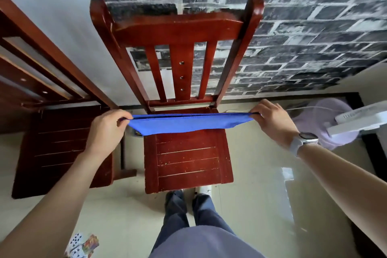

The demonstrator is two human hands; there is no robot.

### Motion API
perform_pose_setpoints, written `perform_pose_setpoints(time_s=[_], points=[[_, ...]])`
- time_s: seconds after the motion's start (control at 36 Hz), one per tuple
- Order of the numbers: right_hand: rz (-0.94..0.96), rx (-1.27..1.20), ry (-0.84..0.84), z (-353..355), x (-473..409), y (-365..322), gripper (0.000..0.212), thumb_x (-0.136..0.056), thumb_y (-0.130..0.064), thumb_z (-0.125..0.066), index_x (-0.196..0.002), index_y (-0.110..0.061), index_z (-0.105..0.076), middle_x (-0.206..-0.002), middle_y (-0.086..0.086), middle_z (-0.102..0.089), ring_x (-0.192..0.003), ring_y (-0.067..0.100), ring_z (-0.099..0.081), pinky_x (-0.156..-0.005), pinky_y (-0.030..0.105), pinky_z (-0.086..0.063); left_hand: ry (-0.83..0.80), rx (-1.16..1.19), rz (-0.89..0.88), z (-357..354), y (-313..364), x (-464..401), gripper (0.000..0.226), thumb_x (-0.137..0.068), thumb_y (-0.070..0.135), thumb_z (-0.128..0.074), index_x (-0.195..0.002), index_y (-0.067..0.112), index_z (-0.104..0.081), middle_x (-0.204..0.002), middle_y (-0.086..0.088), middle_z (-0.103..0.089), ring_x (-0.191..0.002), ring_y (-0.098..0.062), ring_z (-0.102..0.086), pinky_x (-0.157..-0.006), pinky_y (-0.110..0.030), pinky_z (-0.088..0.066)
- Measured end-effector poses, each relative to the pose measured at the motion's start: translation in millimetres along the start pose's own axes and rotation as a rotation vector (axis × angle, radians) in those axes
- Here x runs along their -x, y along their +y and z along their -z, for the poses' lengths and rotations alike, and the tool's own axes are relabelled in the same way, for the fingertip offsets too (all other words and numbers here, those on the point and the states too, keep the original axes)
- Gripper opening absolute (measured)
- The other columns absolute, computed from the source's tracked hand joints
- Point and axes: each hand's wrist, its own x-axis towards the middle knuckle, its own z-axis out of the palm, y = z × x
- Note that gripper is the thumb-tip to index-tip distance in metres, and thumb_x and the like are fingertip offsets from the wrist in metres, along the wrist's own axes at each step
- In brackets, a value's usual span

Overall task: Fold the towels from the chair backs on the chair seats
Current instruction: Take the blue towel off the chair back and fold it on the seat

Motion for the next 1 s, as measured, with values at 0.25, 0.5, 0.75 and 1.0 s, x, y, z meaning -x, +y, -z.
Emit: perform_pose_setpoints(time_s=[0.25,0.5,0.75,1.0], points=[[0.046,0.004,0.032,36.7,-15.1,1.1,0.015,-0.087,-0.005,-0.058,-0.096,0.005,-0.064,-0.093,0.023,-0.058,-0.088,0.038,-0.058,-0.074,0.045,-0.049,0.047,0.073,0.06,25.1,16.3,-25.7,0.019,-0.075,-0.01,-0.064,-0.09,0.002,-0.064,-0.087,-0.012,-0.068,-0.076,-0.025,-0.061,-0.077,-0.025,-0.042],[0.056,0.007,0.071,36.6,-22.4,0.8,0.015,-0.086,0.003,-0.056,-0.096,0.003,-0.067,-0.091,0.022,-0.06,-0.079,0.038,-0.062,-0.068,0.042,-0.052,-0.007,-0.108,-0.073,37.1,19.6,-39.3,0.017,-0.077,-0.01,-0.063,-0.09,-0.001,-0.069,-0.087,-0.02,-0.064,-0.082,-0.038,-0.061,-0.079,-0.043,-0.048],[-0.082,0.036,0.1,15.9,-39.1,4.0,0.018,-0.09,-0.008,-0.051,-0.102,-0.005,-0.064,-0.099,0.016,-0.058,-0.089,0.038,-0.057,-0.067,0.038,-0.043,0.01,-0.249,-0.007,28.3,16.6,-53.6,0.009,-0.085,0.001,-0.059,-0.091,0.003,-0.065,-0.09,-0.016,-0.06,-0.086,-0.039,-0.057,-0.069,-0.045,-0.048],[-0.031,0.027,0.133,14.5,-45.2,1.2,0.016,-0.088,-0.004,-0.051,-0.1,-0.004,-0.063,-0.096,0.017,-0.061,-0.089,0.037,-0.058,-0.069,0.038,-0.044,0.033,-0.196,-0.037,27.9,10.6,-48.2,0.014,-0.083,-0.006,-0.056,-0.091,0.001,-0.065,-0.09,-0.019,-0.057,-0.091,-0.039,-0.055,-0.072,-0.048,-0.048]])
